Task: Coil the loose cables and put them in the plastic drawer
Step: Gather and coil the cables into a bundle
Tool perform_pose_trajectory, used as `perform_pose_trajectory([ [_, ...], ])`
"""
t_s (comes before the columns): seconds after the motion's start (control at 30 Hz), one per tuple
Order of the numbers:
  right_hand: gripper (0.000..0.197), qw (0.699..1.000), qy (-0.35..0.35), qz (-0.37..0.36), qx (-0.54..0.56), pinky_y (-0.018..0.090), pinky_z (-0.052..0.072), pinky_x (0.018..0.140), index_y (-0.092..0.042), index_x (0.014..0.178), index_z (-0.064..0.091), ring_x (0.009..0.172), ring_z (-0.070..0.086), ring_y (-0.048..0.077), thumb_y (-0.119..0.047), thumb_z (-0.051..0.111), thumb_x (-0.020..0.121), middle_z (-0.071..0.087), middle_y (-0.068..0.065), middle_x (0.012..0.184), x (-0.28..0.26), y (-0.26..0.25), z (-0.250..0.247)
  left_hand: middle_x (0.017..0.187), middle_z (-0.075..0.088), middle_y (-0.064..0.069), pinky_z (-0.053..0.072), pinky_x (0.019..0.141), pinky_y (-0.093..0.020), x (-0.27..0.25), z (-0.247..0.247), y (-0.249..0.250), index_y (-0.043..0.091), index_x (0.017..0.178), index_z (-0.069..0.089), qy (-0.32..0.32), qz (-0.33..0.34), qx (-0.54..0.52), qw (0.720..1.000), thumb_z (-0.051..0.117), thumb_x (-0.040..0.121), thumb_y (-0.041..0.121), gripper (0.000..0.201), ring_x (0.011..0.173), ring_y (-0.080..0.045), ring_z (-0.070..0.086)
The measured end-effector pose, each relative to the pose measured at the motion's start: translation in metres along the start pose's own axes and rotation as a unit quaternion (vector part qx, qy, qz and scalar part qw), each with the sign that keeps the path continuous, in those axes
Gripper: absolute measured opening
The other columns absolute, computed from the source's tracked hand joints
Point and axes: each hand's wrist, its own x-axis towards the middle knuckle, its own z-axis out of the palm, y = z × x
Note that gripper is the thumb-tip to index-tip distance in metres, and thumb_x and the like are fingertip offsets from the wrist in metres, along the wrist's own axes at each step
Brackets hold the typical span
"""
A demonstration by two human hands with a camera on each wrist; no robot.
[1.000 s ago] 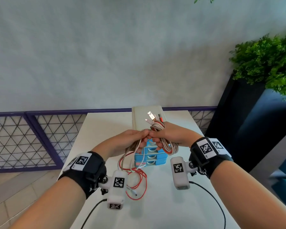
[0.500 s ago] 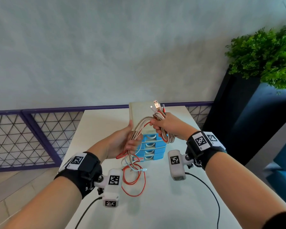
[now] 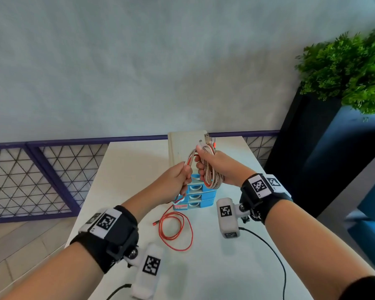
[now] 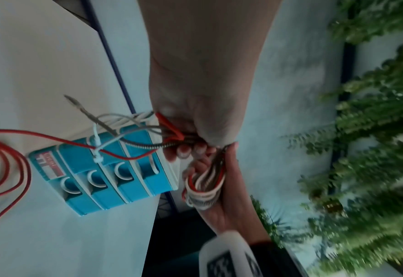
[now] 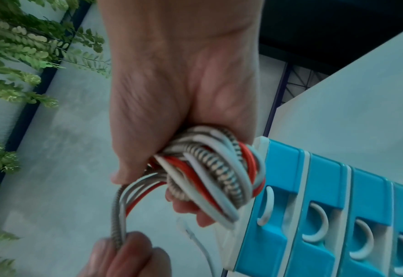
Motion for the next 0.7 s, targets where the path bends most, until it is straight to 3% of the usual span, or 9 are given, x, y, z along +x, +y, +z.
perform_pose_trajectory([
  [0.1,0.062,0.999,-0.016,0.015,0.040,0.030,0.054,0.067,-0.008,0.078,0.059,0.061,0.059,0.019,-0.068,0.047,0.084,0.058,0.008,0.069,0.000,0.002,0.005,0.072,0.047,0.006,0.040,0.060,-0.027,0.001,0.012,0.004,0.025,0.083,0.044,0.038,0.033,0.083,0.995,0.025,0.101,0.036,0.029,0.059,-0.008,0.044],
  [0.17,0.066,0.996,-0.030,0.025,0.076,0.029,0.054,0.066,-0.008,0.072,0.060,0.059,0.060,0.018,-0.072,0.045,0.080,0.059,0.007,0.066,0.000,0.001,0.010,0.086,0.057,0.005,0.042,0.066,-0.027,0.003,0.016,0.007,0.022,0.103,0.049,0.060,0.048,0.152,0.985,0.023,0.101,0.038,0.031,0.071,-0.008,0.052],
  [0.23,0.063,0.997,-0.017,0.027,0.072,0.027,0.051,0.061,-0.013,0.067,0.058,0.056,0.057,0.016,-0.074,0.045,0.079,0.055,0.003,0.060,0.000,0.001,0.014,0.100,0.062,0.002,0.049,0.079,-0.032,0.005,0.019,0.011,0.020,0.123,0.044,0.073,0.059,0.194,0.976,0.022,0.101,0.039,0.036,0.088,-0.014,0.060],
  [0.3,0.062,0.999,-0.001,0.020,0.034,0.028,0.048,0.062,-0.015,0.069,0.058,0.059,0.055,0.016,-0.076,0.053,0.071,0.052,0.001,0.060,0.000,0.000,0.019,0.100,0.065,-0.004,0.053,0.081,-0.039,0.007,0.022,0.014,0.020,0.128,0.037,0.070,0.051,0.242,0.966,0.023,0.100,0.040,0.037,0.089,-0.020,0.063],
  [0.4,0.055,0.999,0.031,0.016,0.009,0.029,0.052,0.065,-0.008,0.091,0.063,0.066,0.065,0.016,-0.060,0.069,0.072,0.064,0.005,0.073,0.002,0.000,0.024,0.101,0.063,-0.014,0.052,0.078,-0.042,0.006,0.026,0.018,0.007,0.129,0.036,0.070,0.025,0.342,0.937,0.035,0.098,0.023,0.035,0.088,-0.030,0.062],
  [0.53,0.035,0.995,0.096,0.005,-0.022,0.037,0.058,0.073,-0.008,0.091,0.065,0.071,0.068,0.023,-0.039,0.075,0.079,0.066,0.011,0.078,0.008,0.004,0.028,0.116,0.060,-0.022,0.047,0.086,-0.043,0.005,0.026,0.025,-0.005,0.127,0.041,0.037,0.008,0.341,0.939,0.034,0.099,0.014,0.035,0.102,-0.037,0.059],
  [0.6,0.032,0.990,0.127,-0.008,-0.063,0.036,0.056,0.073,-0.009,0.088,0.064,0.072,0.066,0.023,-0.039,0.071,0.082,0.065,0.010,0.075,0.011,0.007,0.027,0.113,0.061,-0.020,0.046,0.078,-0.035,0.007,0.023,0.029,-0.002,0.130,0.039,0.011,-0.006,0.343,0.939,0.031,0.101,0.017,0.036,0.094,-0.031,0.060],
  [0.67,0.029,0.985,0.149,-0.029,-0.083,0.028,0.053,0.064,-0.010,0.079,0.063,0.062,0.063,0.019,-0.038,0.068,0.085,0.063,0.006,0.066,0.012,0.007,0.023,0.094,0.061,-0.019,0.041,0.060,-0.031,0.007,0.017,0.032,0.001,0.128,0.040,-0.007,-0.017,0.342,0.940,0.026,0.102,0.025,0.038,0.070,-0.024,0.056],
  [0.7,0.029,0.983,0.159,-0.038,-0.083,0.026,0.052,0.062,-0.010,0.075,0.063,0.057,0.062,0.017,-0.036,0.066,0.087,0.063,0.004,0.062,0.012,0.006,0.021,0.086,0.059,-0.015,0.042,0.058,-0.031,0.006,0.015,0.033,0.003,0.124,0.042,-0.018,-0.024,0.335,0.942,0.027,0.102,0.027,0.037,0.064,-0.022,0.054],
])
